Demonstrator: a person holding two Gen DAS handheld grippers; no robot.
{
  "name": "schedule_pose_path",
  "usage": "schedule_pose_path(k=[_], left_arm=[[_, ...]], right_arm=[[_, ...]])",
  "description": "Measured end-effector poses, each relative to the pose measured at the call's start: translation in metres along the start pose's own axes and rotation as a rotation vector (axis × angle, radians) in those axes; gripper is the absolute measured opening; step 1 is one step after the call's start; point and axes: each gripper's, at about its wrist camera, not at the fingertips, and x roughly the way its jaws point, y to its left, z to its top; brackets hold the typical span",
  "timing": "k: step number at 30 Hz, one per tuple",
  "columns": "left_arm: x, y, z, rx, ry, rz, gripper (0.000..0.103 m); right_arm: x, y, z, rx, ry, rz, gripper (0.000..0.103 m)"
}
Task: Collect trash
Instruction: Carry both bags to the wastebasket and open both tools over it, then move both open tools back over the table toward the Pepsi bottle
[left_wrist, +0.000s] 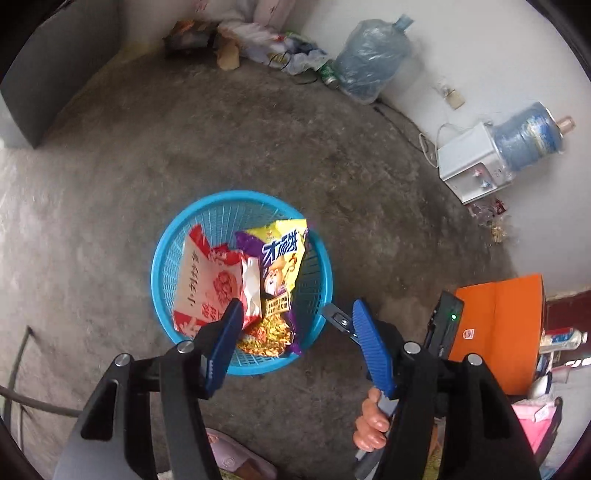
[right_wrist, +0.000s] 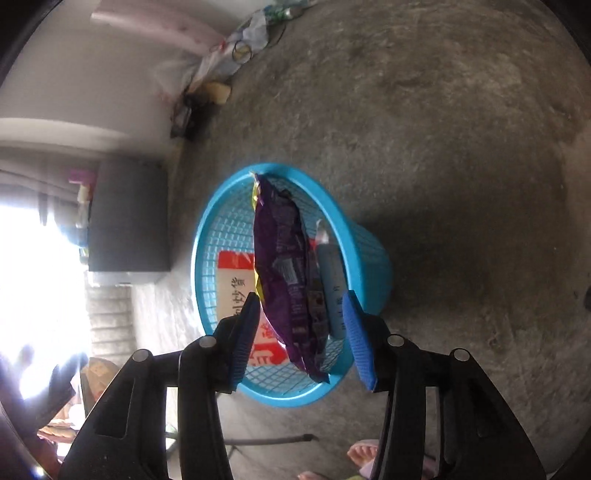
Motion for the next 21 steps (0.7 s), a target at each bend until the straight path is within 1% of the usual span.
schedule_pose_path(k=[3,6,8,9,11,13,15,16,18,19,21], left_arm=[[-0.017,-0.01,-0.001,0.044,-0.05,0.04,0.063],[-0.042,-0.014,-0.008,0.043,-0.082,0.031,0.063],[-0.055,-0.018,-0.01,0.036,-0.109,0.016,0.064],[-0.07,-0.017,-0.016,0.028,-0.135,0.014,0.064],[-0.091,-0.016,-0.024,0.02,-0.175,0.006,0.066],[-0.12,-0.013,-0.038,0.017,-0.228,0.019,0.067],[-0.152,-0.005,-0.057,0.01,-0.285,0.041,0.068],[-0.167,-0.002,-0.065,0.008,-0.304,0.059,0.068],[-0.196,0.008,-0.087,-0.003,-0.347,0.102,0.068],[-0.213,0.015,-0.101,-0.014,-0.37,0.116,0.068],[-0.24,0.03,-0.127,-0.042,-0.413,0.15,0.072]], right_arm=[[-0.014,-0.003,-0.004,-0.007,-0.033,0.0,0.048],[-0.029,0.001,-0.013,-0.011,-0.064,0.004,0.048],[-0.042,0.015,-0.023,-0.045,-0.089,-0.002,0.048],[-0.045,0.027,-0.022,-0.07,-0.103,0.001,0.048],[-0.066,0.051,-0.03,-0.149,-0.139,0.014,0.05],[-0.082,0.071,-0.039,-0.222,-0.172,0.028,0.054],[-0.102,0.095,-0.055,-0.306,-0.205,0.031,0.057],[-0.11,0.105,-0.062,-0.343,-0.216,0.035,0.061],[-0.127,0.129,-0.081,-0.438,-0.237,0.032,0.07],[-0.133,0.14,-0.09,-0.482,-0.245,0.028,0.072],[-0.144,0.165,-0.11,-0.59,-0.249,0.002,0.082]])
